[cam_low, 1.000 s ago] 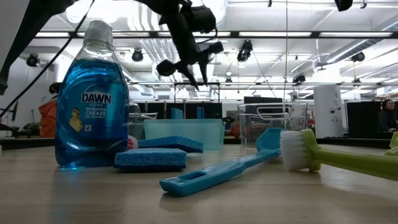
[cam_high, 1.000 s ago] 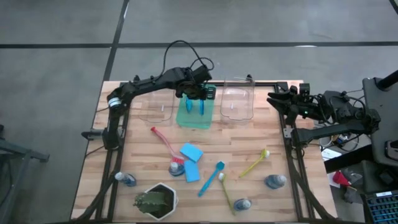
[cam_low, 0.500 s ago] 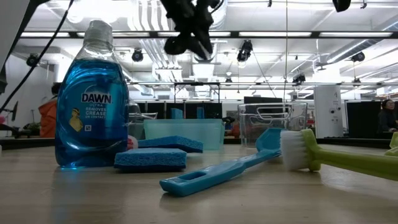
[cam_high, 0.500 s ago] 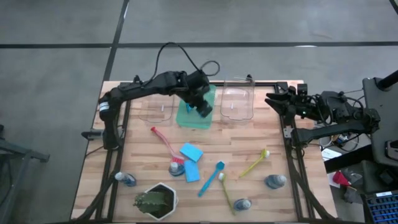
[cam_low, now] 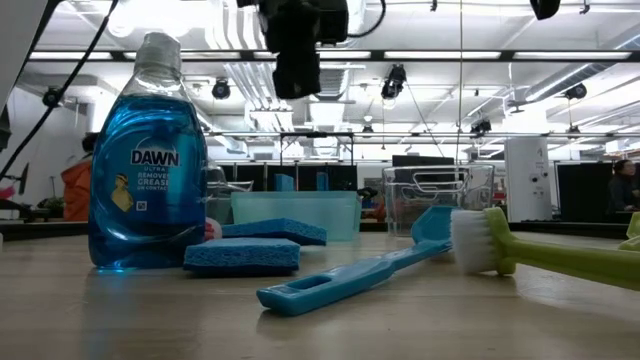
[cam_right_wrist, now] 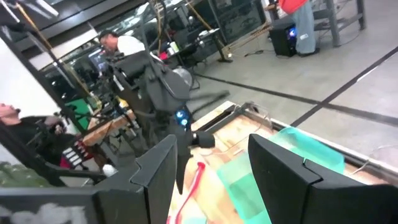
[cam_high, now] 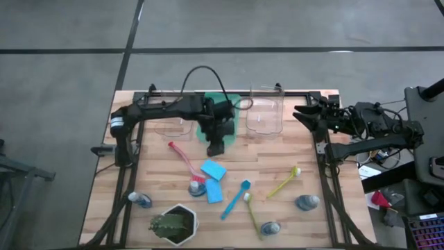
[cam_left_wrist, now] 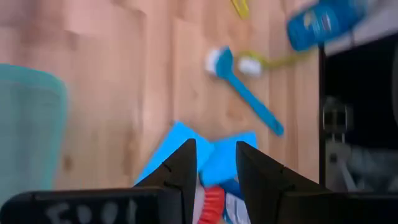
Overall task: Pick & Place Kitchen Sink Supplies
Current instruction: Put the sponge into the green bin
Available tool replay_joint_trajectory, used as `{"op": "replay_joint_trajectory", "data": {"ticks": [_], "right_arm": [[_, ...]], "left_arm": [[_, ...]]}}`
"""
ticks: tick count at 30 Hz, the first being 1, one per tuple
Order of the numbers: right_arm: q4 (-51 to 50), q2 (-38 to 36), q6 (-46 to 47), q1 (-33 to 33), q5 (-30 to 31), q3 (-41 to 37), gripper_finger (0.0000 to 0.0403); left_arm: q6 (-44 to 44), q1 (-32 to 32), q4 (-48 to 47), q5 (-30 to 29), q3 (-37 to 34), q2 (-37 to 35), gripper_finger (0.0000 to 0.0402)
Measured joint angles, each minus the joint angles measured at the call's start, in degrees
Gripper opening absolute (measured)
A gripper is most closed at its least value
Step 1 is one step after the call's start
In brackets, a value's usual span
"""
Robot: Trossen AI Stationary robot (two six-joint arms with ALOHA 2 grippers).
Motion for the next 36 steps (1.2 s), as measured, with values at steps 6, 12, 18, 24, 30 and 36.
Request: {"op": "replay_joint_trajectory", "data": {"ticks": [6,12,18,24,30,36], "right_arm": [[0.06,0.33,3.03,0.00,-0.34,0.00,0.0194],[0.11,1.43,3.31,0.00,-0.34,-0.02,0.0194],[0.13,3.74,5.28,0.00,-0.32,-0.02,0.0194],[0.62,7.38,5.87,0.00,-0.34,-0.04,0.0194],[4.73,9.95,4.83,0.00,-0.32,-0.04,0.0194],[6.82,9.82,3.29,0.02,-0.30,-0.04,0.0194]], "left_arm": [[7.60,-1.18,0.32,0.72,-8.87,0.07,0.0104],[14.76,-3.72,1.03,-0.07,-15.20,0.07,0.0104],[17.75,-6.70,6.13,-5.53,-19.82,0.07,0.0104],[19.11,-9.19,9.02,-7.98,-20.93,0.07,0.0104],[19.49,-11.37,11.57,-7.91,-21.07,0.23,0.0104],[17.54,-12.14,16.41,-8.99,-22.70,0.33,0.0104]]}}
